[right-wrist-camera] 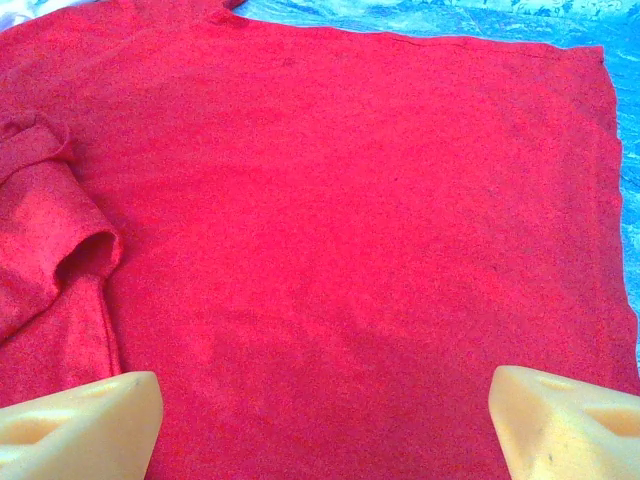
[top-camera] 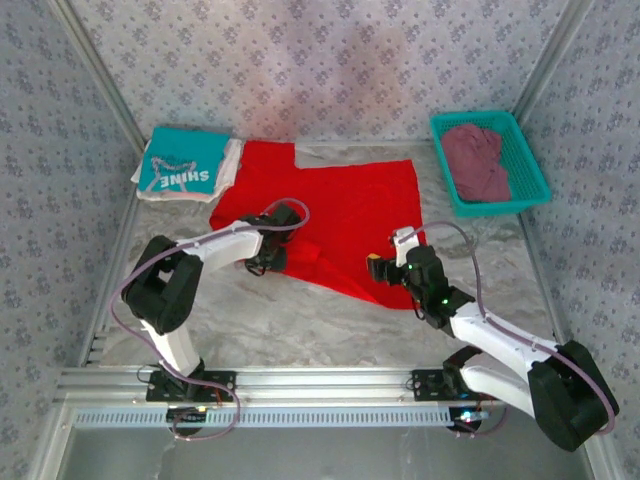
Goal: Fold and stack the t-shirts
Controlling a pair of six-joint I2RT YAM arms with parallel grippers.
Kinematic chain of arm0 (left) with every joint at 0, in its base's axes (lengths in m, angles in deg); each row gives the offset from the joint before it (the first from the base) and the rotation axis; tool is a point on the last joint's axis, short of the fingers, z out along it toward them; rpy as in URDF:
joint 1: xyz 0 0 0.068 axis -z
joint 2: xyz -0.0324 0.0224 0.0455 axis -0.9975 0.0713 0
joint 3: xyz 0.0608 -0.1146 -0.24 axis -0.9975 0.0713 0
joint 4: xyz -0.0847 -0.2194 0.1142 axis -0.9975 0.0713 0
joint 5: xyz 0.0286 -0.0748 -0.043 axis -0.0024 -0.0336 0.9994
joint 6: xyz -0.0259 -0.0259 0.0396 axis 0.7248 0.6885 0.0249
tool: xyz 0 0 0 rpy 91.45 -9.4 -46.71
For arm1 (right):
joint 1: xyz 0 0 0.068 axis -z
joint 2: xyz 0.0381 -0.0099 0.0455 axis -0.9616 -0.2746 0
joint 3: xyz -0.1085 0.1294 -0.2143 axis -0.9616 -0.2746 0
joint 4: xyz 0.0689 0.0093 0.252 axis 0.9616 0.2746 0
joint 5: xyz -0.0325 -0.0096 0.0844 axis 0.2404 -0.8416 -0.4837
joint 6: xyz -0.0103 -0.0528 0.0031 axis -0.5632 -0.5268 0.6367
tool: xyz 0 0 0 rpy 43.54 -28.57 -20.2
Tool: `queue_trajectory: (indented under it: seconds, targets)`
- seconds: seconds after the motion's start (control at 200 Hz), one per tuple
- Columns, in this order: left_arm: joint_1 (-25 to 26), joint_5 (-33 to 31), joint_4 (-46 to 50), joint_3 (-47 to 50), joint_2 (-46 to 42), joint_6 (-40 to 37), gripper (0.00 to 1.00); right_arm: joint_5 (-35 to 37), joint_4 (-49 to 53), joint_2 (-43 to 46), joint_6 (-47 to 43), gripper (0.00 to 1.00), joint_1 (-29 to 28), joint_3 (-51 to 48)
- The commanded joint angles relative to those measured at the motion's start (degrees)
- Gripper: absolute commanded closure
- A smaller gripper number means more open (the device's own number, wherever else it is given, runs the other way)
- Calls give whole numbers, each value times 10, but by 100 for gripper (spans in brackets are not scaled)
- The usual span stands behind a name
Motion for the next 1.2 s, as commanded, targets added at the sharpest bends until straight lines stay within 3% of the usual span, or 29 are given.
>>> queue_trajectory:
  seconds: [0.0, 0.265, 0.42, 0.615, 0.809, 1.194]
  targets:
    - [-7, 3, -14, 18, 2, 10, 60, 2, 4, 10, 10, 13, 4, 1]
    - [-15, -21, -14, 30, -16, 24, 92, -2, 1, 23, 14, 13, 7, -6]
    - [-15, -36, 9, 40, -61, 53, 100, -5, -9, 12, 19, 12, 12, -6]
    - [-15, -20, 16, 102, -170, 117, 100, -10, -11, -7, 20, 11, 15, 2]
    - [-15, -7, 53, 203, -339, 223, 100, -9, -12, -7, 20, 11, 15, 1]
    - [-1, 31, 194, 343, -597, 404, 100, -10, -12, -15, 21, 11, 15, 4]
